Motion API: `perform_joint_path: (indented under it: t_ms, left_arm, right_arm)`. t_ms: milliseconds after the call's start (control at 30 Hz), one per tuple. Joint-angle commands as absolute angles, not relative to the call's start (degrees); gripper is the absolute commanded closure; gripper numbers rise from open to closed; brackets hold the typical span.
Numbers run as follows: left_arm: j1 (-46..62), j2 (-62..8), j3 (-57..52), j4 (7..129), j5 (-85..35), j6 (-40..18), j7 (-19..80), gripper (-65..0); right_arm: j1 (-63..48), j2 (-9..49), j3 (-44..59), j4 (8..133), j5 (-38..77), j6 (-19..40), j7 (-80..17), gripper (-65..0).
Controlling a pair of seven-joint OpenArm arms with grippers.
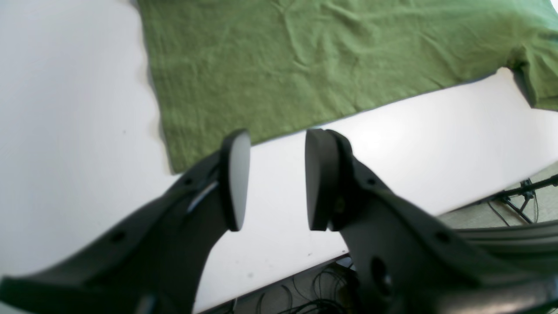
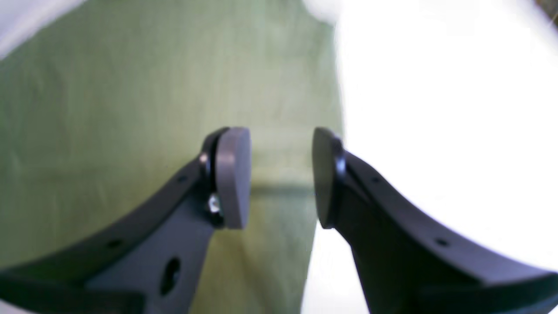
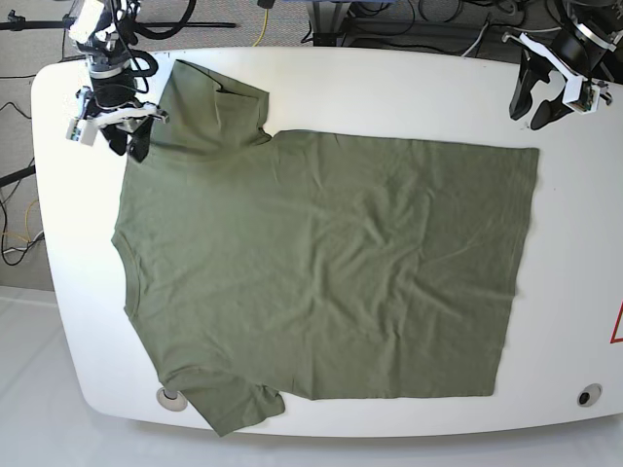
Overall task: Fold the T-shirt properly
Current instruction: 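Move both grippers down toward the shirt's shoulder corners, then close the right gripper on the shirt's shoulder edge by the sleeve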
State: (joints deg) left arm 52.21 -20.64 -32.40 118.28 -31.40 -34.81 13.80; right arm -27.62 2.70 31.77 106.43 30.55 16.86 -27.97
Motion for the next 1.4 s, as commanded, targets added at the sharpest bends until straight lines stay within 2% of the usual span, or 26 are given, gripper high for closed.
perform_joint_path:
  t_ms: [0,300,1033,1367]
  left_arm:
    - [52.7,-21.1,-32.8,119.1,-32.2,-35.1,12.0,-20.6]
    - [52.8,-20.9,-33.6,118.7,-31.8,-35.1,10.8,-21.1]
    - [52.0,-21.0,-33.2,117.6,-31.8,-34.8,12.8,-19.2]
    - [51.5,-20.9,-33.3,116.9,-32.2,-34.6,13.4,-18.9]
  right_arm:
    - [-27.0,3.4,32.0,105.8,33.1,18.8,-27.7,-22.8]
    - [-24.9,4.7,32.4,100.8,37.5,20.2,-33.1,-23.4]
    - [-22.3,3.8,34.1,96.5,36.8,19.5,-30.9,-23.6]
    - [-21.8,3.7,36.7,95.9,39.4,20.3,-34.0,-23.9]
